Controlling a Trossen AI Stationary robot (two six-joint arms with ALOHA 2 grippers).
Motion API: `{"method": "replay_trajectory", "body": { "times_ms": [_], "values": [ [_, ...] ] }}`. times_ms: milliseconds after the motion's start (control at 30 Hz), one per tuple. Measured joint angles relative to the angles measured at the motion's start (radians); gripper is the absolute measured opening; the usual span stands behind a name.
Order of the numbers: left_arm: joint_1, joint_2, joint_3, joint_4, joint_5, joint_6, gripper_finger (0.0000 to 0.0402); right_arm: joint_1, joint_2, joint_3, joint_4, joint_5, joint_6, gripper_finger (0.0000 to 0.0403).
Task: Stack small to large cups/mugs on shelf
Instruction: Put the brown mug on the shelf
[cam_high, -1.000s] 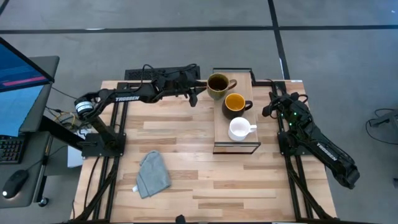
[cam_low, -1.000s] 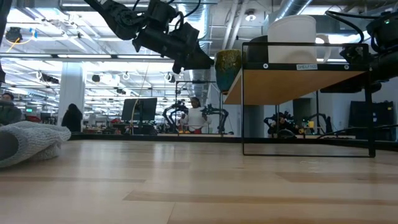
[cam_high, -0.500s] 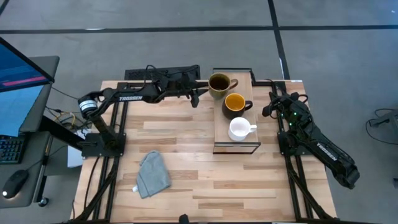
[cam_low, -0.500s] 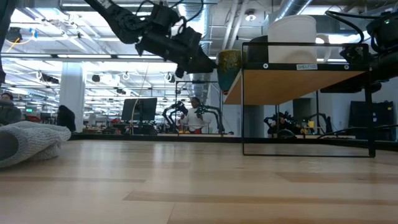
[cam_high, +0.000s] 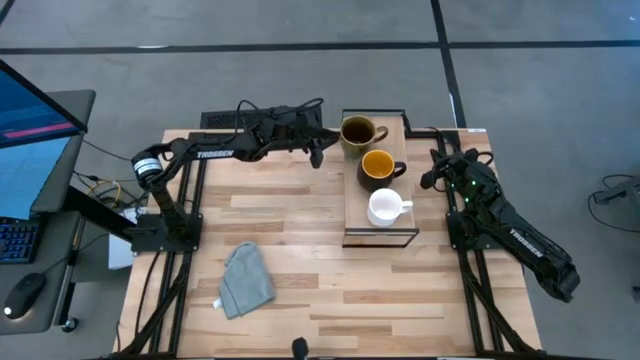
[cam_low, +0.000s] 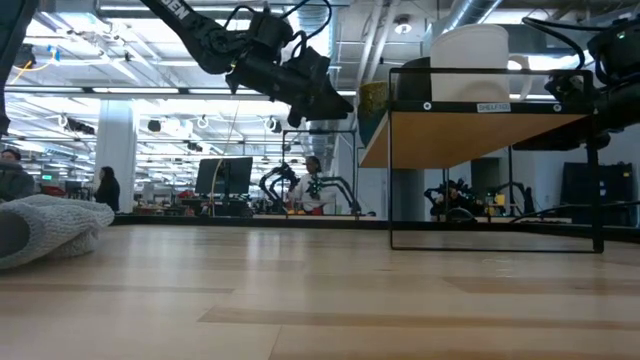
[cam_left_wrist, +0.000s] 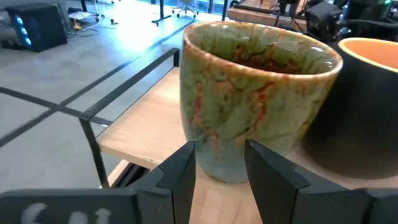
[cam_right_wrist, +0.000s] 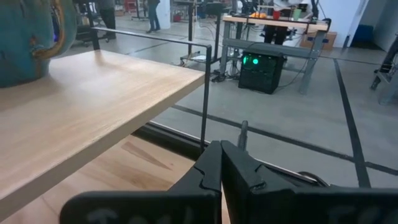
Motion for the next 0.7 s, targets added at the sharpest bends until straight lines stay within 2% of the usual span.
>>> {"method": "replay_trajectory", "body": {
  "times_ms": [700],
  "values": [
    [0.001, 0.0, 0.0, 0.021, 0.029, -0.014, 0.0128, 0.0, 0.0, 0.0, 0.002, 0.0, 0.0, 0.0027]
  ]
}}
